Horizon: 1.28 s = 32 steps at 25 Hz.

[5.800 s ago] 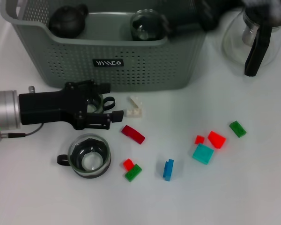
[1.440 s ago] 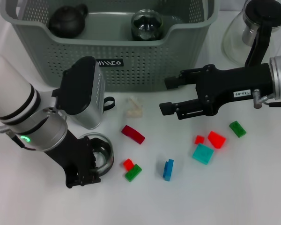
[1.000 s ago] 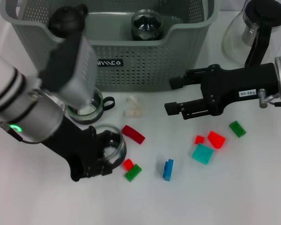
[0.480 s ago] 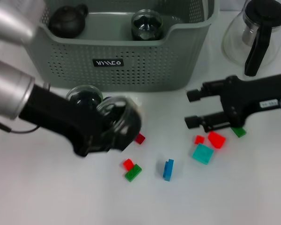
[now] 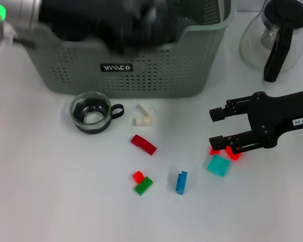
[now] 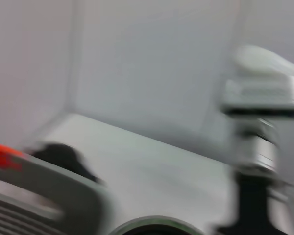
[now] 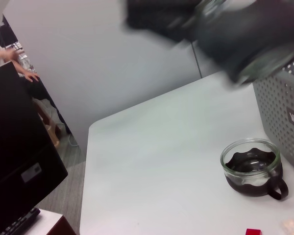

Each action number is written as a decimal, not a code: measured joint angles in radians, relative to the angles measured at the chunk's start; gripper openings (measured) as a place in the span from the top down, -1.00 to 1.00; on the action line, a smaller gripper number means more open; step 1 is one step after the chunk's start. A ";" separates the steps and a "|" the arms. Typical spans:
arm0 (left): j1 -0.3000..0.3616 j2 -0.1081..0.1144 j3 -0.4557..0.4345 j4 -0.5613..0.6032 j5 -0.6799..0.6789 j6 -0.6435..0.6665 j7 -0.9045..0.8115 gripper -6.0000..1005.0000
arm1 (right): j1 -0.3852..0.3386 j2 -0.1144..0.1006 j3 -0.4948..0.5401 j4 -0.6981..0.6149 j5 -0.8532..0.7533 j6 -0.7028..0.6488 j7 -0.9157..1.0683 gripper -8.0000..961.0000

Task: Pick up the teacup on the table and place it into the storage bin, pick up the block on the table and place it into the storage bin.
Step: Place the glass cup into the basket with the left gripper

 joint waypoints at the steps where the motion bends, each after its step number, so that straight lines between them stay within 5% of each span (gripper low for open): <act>1: -0.016 0.016 0.003 -0.011 0.002 -0.043 -0.006 0.87 | 0.000 0.001 0.000 0.000 0.000 0.001 0.000 -0.66; 6: -0.101 0.089 0.026 -0.137 0.054 -0.273 -0.019 0.86 | -0.001 0.006 0.000 0.003 0.000 0.008 -0.005 -0.66; 11: -0.168 0.104 0.053 -0.307 0.156 -0.559 -0.019 0.85 | 0.001 0.009 0.000 0.010 -0.017 0.016 -0.001 -0.66; 18: -0.241 0.081 0.143 -0.503 0.277 -0.845 -0.019 0.83 | 0.009 0.003 0.002 0.011 -0.022 0.017 0.000 -0.66; 25: -0.243 0.030 0.176 -0.539 0.337 -0.968 -0.019 0.82 | 0.011 0.000 0.013 0.012 -0.023 0.042 0.002 -0.66; 32: -0.263 0.011 0.237 -0.577 0.363 -1.035 -0.020 0.80 | 0.011 0.006 0.012 0.012 -0.023 0.051 0.002 -0.66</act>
